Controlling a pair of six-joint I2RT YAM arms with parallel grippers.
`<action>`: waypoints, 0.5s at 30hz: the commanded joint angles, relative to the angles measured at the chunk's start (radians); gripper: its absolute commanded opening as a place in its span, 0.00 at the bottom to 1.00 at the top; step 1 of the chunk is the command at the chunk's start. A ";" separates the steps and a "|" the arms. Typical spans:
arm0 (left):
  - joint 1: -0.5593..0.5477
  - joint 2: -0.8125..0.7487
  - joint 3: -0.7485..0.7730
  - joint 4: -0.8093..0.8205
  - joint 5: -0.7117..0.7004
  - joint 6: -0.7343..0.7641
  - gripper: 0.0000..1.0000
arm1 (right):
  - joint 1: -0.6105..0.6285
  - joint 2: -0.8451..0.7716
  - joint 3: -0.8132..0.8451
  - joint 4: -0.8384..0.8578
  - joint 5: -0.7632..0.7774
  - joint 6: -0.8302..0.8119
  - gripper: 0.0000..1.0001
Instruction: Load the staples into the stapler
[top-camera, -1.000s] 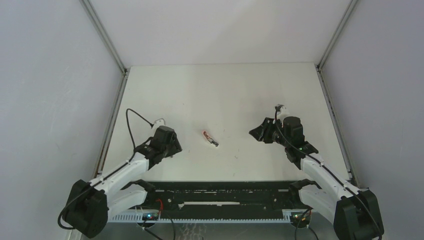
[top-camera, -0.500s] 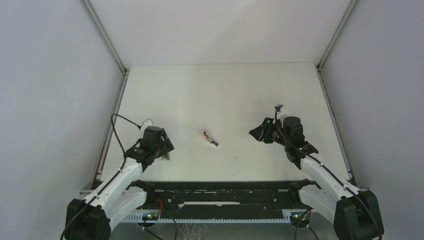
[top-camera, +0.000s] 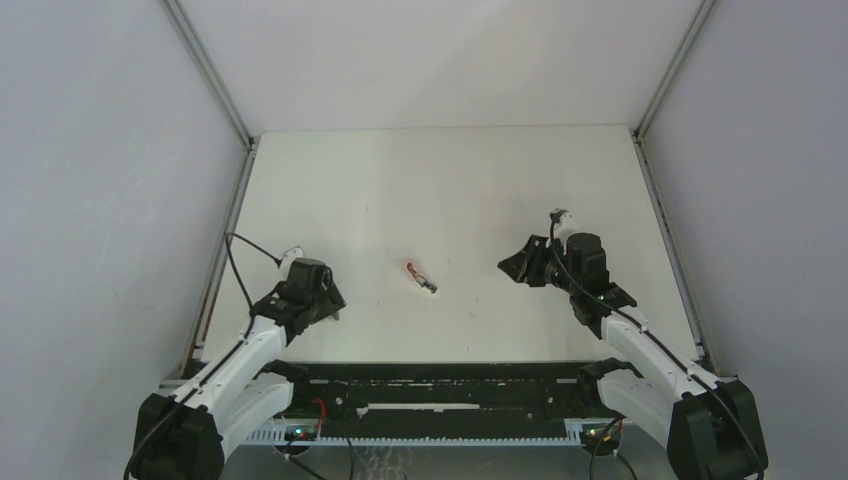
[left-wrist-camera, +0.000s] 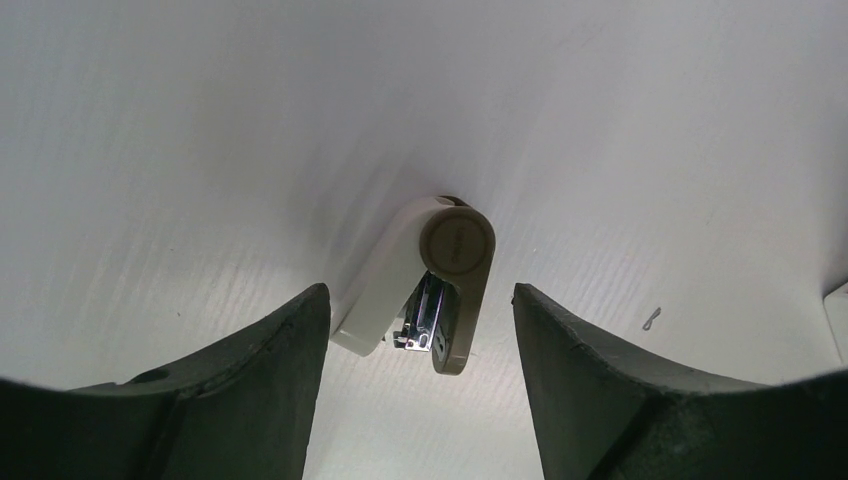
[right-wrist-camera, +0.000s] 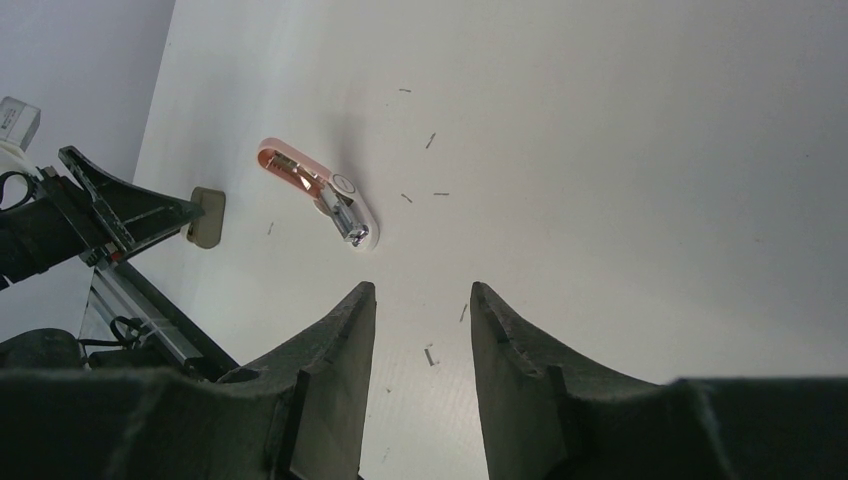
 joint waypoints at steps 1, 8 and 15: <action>0.010 -0.001 -0.028 0.015 0.021 0.021 0.70 | -0.001 -0.016 0.001 0.050 -0.007 0.014 0.39; 0.002 -0.013 -0.045 0.027 0.068 0.025 0.62 | -0.001 -0.008 0.000 0.056 -0.014 0.018 0.39; -0.005 -0.011 -0.039 0.003 0.056 0.009 0.51 | 0.000 0.007 0.001 0.069 -0.021 0.022 0.38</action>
